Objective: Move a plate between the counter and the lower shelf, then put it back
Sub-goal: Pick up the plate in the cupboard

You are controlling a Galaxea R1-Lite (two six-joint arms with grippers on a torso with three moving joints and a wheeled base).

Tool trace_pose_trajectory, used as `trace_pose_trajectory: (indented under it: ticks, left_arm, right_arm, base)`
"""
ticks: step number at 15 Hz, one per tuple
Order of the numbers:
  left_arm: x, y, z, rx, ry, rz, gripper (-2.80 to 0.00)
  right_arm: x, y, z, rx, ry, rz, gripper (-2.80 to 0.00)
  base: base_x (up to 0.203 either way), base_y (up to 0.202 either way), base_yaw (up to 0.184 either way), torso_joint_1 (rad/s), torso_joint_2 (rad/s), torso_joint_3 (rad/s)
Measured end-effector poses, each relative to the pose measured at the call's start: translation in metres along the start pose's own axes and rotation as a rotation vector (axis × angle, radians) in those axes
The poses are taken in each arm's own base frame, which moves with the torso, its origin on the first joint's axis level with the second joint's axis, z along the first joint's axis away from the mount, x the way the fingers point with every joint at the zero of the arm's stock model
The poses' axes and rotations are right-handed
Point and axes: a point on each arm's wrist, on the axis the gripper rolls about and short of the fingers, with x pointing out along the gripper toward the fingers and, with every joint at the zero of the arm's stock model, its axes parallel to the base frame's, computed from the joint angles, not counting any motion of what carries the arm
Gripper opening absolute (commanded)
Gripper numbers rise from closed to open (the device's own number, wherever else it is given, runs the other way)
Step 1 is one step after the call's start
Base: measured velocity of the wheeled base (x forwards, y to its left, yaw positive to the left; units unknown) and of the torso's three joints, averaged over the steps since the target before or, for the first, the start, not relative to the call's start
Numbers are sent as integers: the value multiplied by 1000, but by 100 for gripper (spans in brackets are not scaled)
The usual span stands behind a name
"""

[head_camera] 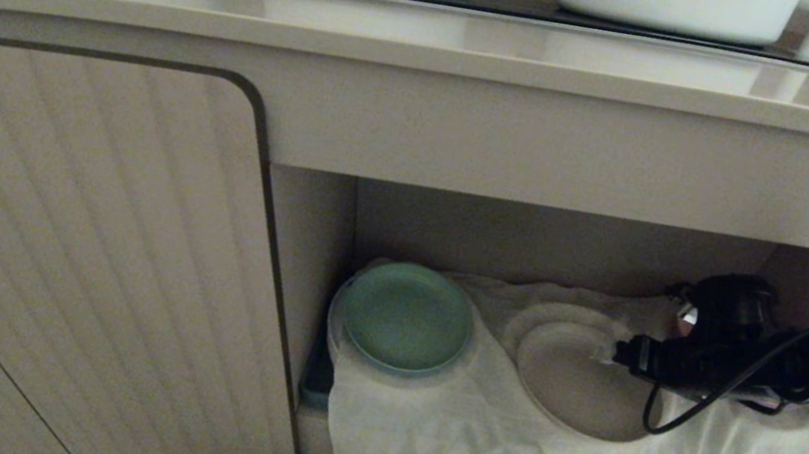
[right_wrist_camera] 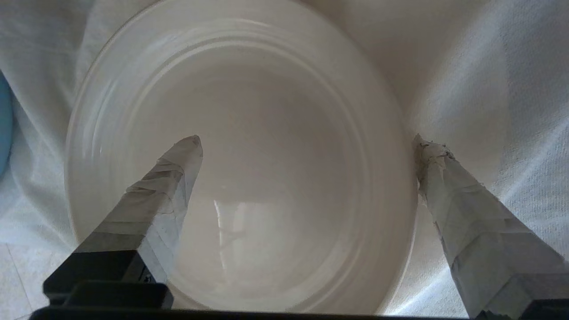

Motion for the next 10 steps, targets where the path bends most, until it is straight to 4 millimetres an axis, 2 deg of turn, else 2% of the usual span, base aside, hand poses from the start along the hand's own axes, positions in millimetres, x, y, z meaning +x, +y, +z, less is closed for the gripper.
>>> trace_pose_trajectory:
  ticks: [10]
  left_arm:
    - [0, 0, 0, 0, 0, 0, -280]
  right_arm:
    - [3, 0, 0, -1, 3, 0, 0]
  base:
    - [0, 0, 0, 0, 0, 0]
